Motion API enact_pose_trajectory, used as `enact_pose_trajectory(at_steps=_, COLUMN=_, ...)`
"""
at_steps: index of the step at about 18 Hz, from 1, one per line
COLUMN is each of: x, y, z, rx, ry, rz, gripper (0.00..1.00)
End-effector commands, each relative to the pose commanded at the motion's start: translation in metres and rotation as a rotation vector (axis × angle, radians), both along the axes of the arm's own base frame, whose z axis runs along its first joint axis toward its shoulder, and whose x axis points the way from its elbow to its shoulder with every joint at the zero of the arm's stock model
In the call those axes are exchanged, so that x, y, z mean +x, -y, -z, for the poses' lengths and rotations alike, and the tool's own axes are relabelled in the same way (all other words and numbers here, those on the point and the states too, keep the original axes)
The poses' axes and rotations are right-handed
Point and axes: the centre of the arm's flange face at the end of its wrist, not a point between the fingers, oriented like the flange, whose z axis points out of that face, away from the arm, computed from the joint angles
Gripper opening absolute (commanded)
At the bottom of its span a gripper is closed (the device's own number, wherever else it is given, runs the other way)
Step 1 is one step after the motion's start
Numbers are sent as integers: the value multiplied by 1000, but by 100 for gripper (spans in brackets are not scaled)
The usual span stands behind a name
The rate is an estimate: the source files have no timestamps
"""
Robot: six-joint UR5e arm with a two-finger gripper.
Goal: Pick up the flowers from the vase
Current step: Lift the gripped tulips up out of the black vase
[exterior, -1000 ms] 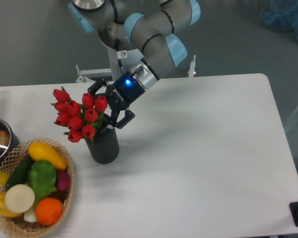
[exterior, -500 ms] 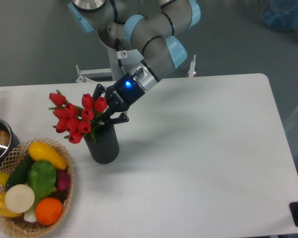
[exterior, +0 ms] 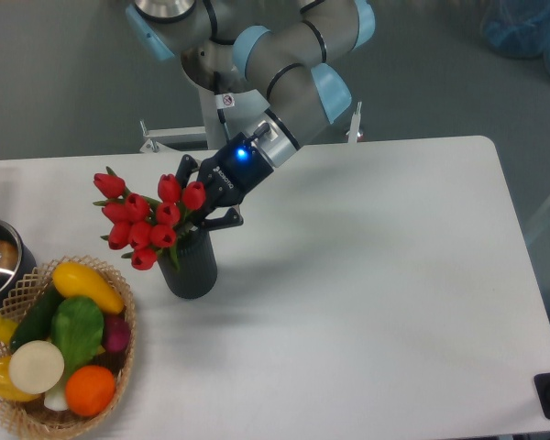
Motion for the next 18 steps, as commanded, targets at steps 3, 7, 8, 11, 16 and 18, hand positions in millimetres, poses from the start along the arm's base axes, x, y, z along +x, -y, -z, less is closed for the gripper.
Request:
enact_pose_trajectory(at_steps=3, x=-2, y=3, z=-13, rx=42, ry=3, rz=-8, gripper=9)
enact_pose_trajectory(at_steps=7, x=-6, y=9, z=-25, rx=76, ry=18, rz=-27, gripper=9)
enact_pose_trajectory(at_steps=8, x=-8, y=10, z=-25, rx=73, ry=25, rz=-33, gripper=9)
enact_pose_trajectory(at_steps=11, x=-2, y=10, z=-32, rx=69, ry=36, rz=-36, gripper=9)
enact_pose_trajectory(at_steps=16, x=7, y=11, z=-53, rx=89, ry=79, rz=-41, gripper=9)
enact_pose_trajectory(at_steps=18, x=3, y=9, z=-65, rx=95, ry=97, rz=-51, gripper=9)
